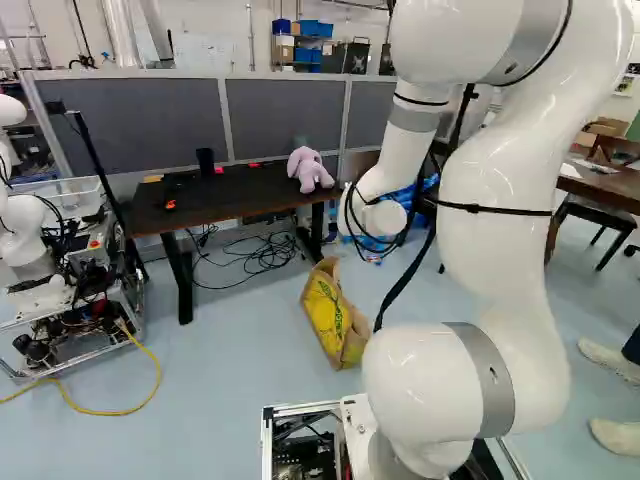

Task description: Pick up the bag on the ground and place it on the table

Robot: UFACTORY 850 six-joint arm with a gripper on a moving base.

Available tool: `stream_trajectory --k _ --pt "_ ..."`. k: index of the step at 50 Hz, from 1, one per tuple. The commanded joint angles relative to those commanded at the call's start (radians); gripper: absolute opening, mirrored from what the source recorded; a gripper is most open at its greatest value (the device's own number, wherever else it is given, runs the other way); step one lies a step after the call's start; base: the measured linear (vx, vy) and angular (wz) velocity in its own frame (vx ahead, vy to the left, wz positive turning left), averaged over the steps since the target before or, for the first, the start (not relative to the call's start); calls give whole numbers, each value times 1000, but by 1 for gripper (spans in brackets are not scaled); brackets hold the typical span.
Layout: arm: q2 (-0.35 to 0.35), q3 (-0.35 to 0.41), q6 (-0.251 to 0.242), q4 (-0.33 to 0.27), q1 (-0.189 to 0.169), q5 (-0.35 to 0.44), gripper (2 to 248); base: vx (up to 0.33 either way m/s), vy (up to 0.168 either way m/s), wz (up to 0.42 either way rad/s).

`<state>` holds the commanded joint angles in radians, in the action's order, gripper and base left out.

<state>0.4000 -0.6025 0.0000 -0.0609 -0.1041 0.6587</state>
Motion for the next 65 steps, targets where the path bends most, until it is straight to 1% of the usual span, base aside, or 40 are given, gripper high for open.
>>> stream_trajectory --k 22,31,41,47,59,65 --pt "135 -114 0 -61 -13 -77 247 0 0 0" --pt "173 -138 0 -86 -13 -108 247 0 0 0" --pt "209 -156 -2 -101 -14 -129 247 0 0 0" --pt "231 -167 -41 -103 -14 -133 247 0 0 0" --pt "274 -190 -157 -104 -14 -134 247 0 0 0" --pt "296 -201 -181 -104 -14 -134 247 0 0 0"
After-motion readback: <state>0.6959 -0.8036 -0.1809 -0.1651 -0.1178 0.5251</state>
